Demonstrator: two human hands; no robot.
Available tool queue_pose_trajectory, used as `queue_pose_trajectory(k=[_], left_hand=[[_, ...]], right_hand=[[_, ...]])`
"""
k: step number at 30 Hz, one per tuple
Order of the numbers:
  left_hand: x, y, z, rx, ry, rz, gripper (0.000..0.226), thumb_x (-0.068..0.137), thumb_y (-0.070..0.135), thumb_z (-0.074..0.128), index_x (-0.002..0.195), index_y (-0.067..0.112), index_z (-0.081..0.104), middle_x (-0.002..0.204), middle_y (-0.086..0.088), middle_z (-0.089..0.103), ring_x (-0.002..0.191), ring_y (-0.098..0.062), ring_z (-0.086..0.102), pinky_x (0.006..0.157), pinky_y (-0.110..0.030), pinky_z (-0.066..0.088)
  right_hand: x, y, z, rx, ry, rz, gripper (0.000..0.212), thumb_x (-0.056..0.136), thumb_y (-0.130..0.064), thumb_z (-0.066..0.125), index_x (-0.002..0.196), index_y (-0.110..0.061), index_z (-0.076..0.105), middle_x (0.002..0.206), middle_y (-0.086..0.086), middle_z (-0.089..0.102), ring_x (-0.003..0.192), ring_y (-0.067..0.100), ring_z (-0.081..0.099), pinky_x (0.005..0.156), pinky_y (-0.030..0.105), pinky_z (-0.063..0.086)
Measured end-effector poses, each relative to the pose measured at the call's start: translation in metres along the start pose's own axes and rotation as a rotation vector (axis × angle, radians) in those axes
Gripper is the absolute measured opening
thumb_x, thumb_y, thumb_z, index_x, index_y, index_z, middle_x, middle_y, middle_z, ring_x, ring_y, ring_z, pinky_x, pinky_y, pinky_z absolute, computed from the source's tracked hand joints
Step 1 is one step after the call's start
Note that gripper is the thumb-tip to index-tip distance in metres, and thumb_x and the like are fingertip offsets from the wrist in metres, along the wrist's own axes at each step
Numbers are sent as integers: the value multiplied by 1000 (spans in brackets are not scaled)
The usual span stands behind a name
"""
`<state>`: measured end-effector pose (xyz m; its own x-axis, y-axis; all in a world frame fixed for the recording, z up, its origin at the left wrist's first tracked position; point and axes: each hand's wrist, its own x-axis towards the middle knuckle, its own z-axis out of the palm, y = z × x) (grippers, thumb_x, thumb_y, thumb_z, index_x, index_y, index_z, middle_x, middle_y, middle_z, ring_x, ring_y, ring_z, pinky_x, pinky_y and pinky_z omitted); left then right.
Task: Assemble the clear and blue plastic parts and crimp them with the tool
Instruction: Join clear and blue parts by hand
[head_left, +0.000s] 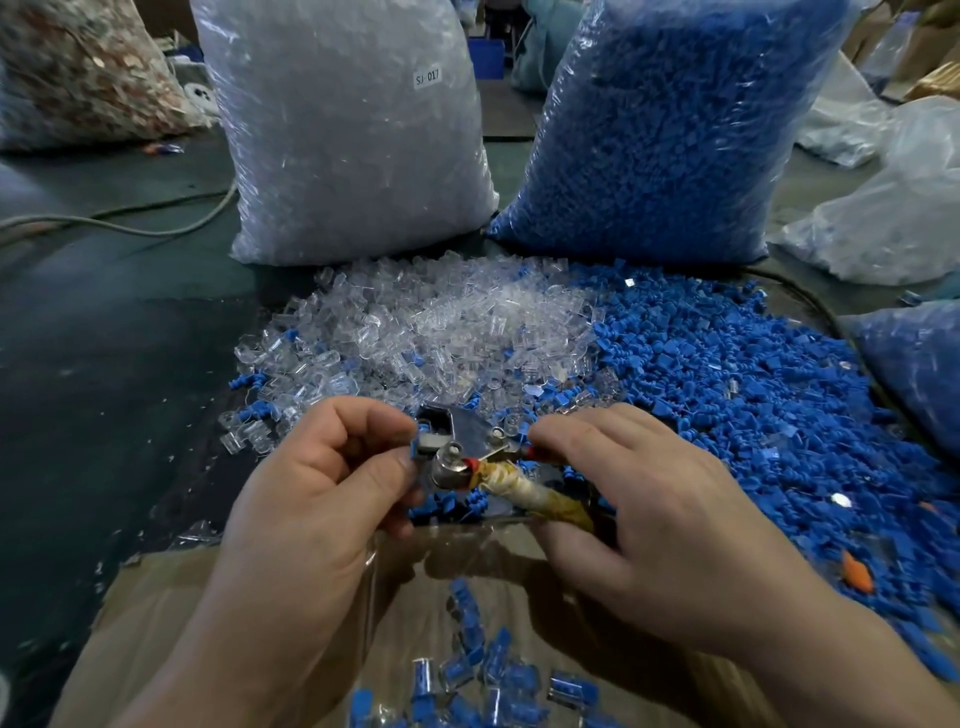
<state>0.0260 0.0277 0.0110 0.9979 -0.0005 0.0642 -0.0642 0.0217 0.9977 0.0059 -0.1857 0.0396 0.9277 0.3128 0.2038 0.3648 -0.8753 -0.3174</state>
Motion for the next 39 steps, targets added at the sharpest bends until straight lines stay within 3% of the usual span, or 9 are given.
queue_pose_trajectory(k=[4, 8, 15, 18, 22, 27, 31, 35, 39], left_hand=[[-1, 4, 1, -38, -27, 13, 17, 70, 20, 64, 82, 29, 73, 73, -9, 69, 60, -14, 62, 47, -21, 51], [0, 0, 2, 8, -21, 32, 30, 83, 1, 64, 82, 29, 72, 70, -4, 68, 58, -12, 62, 48, -21, 52], [-1, -4, -2, 75, 36, 90, 34, 87, 2, 70, 84, 36, 71, 76, -3, 72, 60, -11, 66, 48, -21, 52], [-3, -5, 0, 127, 86, 118, 34, 88, 3, 68, 87, 37, 71, 78, -2, 73, 60, -11, 68, 49, -19, 52], [0, -3, -2, 114, 160, 74, 34, 90, 0, 64, 84, 34, 70, 62, -2, 65, 49, -11, 59, 43, -20, 49], [-7, -5, 8, 227, -97, -113, 25, 81, 12, 67, 84, 37, 68, 54, 1, 62, 45, -11, 52, 43, -20, 46], [-10, -6, 15, 313, -113, -70, 31, 83, 13, 69, 87, 44, 66, 60, 5, 64, 48, -14, 57, 45, -19, 48], [-11, -6, 16, 366, -74, -49, 30, 83, 21, 71, 91, 49, 65, 66, 4, 68, 54, -20, 64, 45, -20, 50], [-16, -7, 20, 431, -56, 22, 26, 82, 24, 72, 93, 47, 66, 69, 6, 71, 60, -16, 66, 57, -27, 57]], right_hand=[[2, 1, -2, -23, -39, -10, 52, 80, -51, 48, 124, -26, 57, 105, -10, 61, 97, 14, 53, 79, 29, 47], [5, 1, -2, -73, -63, -10, 51, 78, -55, 45, 120, -31, 59, 94, -13, 60, 88, 12, 52, 75, 27, 46], [6, -2, -3, -32, -61, 5, 39, 77, -57, 43, 108, -38, 58, 79, -18, 53, 76, 5, 47, 65, 23, 40], [3, -2, -3, -18, -51, 22, 38, 78, -55, 46, 109, -38, 58, 84, -20, 56, 80, 5, 50, 68, 23, 43], [1, 6, -3, -66, 69, 106, 48, 76, -56, 49, 115, -31, 61, 95, -16, 60, 88, 10, 54, 75, 26, 46], [10, 16, 2, -243, -16, 270, 64, 73, -70, 36, 121, -33, 56, 104, -10, 59, 98, 17, 47, 85, 37, 42], [15, 21, 7, -279, -101, 295, 64, 77, -73, 48, 129, -36, 47, 119, -9, 53, 110, 18, 40, 96, 38, 34], [13, 16, 7, -237, -32, 227, 64, 79, -75, 37, 129, -37, 47, 125, -11, 49, 117, 16, 39, 104, 40, 31], [5, -6, 9, -79, 136, -56, 32, 86, -55, 51, 102, -29, 61, 99, -11, 61, 94, 12, 56, 84, 33, 49]])
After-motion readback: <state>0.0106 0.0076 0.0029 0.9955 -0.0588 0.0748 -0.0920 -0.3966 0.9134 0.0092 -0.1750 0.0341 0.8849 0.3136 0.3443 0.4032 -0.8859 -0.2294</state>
